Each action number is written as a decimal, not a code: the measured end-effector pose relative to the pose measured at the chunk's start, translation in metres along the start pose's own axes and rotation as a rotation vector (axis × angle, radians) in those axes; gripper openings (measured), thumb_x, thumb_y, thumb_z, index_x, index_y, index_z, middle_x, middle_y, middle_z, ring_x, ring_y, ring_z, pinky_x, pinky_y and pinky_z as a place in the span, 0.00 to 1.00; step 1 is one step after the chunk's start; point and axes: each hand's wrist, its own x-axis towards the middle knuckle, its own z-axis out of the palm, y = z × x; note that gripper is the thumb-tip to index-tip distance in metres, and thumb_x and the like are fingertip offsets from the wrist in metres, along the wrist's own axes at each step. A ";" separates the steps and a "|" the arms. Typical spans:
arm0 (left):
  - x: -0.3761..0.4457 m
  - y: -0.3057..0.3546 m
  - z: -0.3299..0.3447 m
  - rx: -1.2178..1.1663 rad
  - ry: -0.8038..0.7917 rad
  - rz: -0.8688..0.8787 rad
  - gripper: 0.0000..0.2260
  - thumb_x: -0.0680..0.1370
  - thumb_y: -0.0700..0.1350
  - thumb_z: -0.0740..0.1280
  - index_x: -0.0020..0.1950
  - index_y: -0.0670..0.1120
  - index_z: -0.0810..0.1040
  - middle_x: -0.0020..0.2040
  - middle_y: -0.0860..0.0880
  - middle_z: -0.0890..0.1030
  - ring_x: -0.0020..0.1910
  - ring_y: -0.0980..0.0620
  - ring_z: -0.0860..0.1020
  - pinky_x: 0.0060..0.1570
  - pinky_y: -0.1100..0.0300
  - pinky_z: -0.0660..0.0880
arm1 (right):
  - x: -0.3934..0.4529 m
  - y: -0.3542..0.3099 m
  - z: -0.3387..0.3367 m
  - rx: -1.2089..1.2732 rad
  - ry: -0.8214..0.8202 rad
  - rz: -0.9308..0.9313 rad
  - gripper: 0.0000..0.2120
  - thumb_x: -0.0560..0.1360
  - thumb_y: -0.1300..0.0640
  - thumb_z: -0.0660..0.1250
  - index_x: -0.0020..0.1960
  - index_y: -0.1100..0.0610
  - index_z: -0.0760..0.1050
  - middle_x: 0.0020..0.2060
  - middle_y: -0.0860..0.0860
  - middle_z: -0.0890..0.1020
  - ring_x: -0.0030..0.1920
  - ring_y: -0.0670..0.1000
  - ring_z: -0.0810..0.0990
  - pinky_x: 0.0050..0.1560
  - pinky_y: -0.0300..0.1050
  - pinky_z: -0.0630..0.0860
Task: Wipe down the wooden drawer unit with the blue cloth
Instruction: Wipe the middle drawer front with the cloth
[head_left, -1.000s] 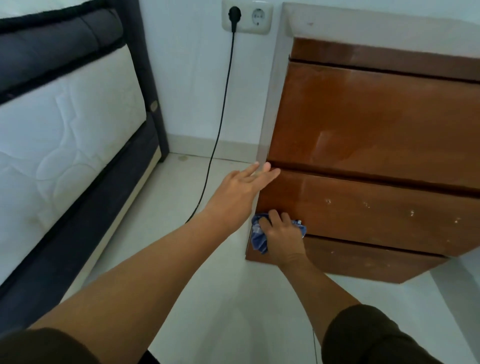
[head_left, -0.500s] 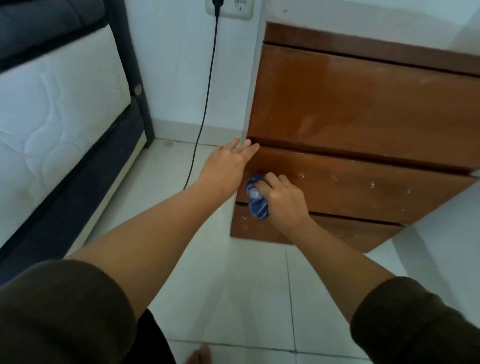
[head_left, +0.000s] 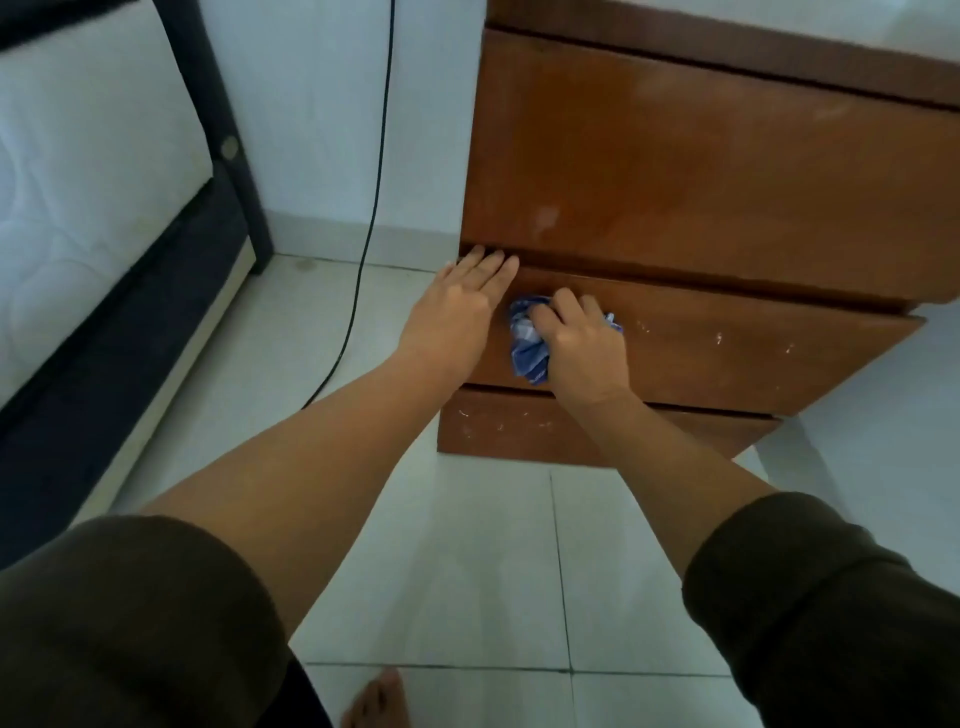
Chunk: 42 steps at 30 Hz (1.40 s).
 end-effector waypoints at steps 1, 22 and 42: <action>-0.001 0.000 0.003 0.011 0.015 0.011 0.27 0.80 0.35 0.55 0.77 0.47 0.50 0.77 0.47 0.55 0.77 0.49 0.51 0.74 0.55 0.47 | -0.007 -0.002 0.010 0.012 -0.030 -0.002 0.13 0.57 0.65 0.79 0.40 0.60 0.81 0.38 0.58 0.81 0.34 0.59 0.80 0.27 0.43 0.74; 0.000 0.009 -0.005 0.105 -0.059 -0.009 0.29 0.80 0.36 0.56 0.78 0.47 0.49 0.78 0.47 0.54 0.77 0.48 0.50 0.74 0.49 0.45 | -0.036 0.000 0.016 0.160 -0.340 0.061 0.15 0.64 0.61 0.78 0.49 0.54 0.81 0.46 0.54 0.80 0.40 0.59 0.80 0.30 0.46 0.77; 0.022 0.055 0.027 0.057 0.021 0.106 0.30 0.79 0.34 0.55 0.78 0.47 0.46 0.78 0.48 0.53 0.77 0.50 0.48 0.75 0.52 0.42 | -0.061 0.045 0.052 0.051 -0.138 0.070 0.16 0.51 0.63 0.82 0.36 0.57 0.81 0.34 0.56 0.80 0.29 0.57 0.78 0.21 0.40 0.70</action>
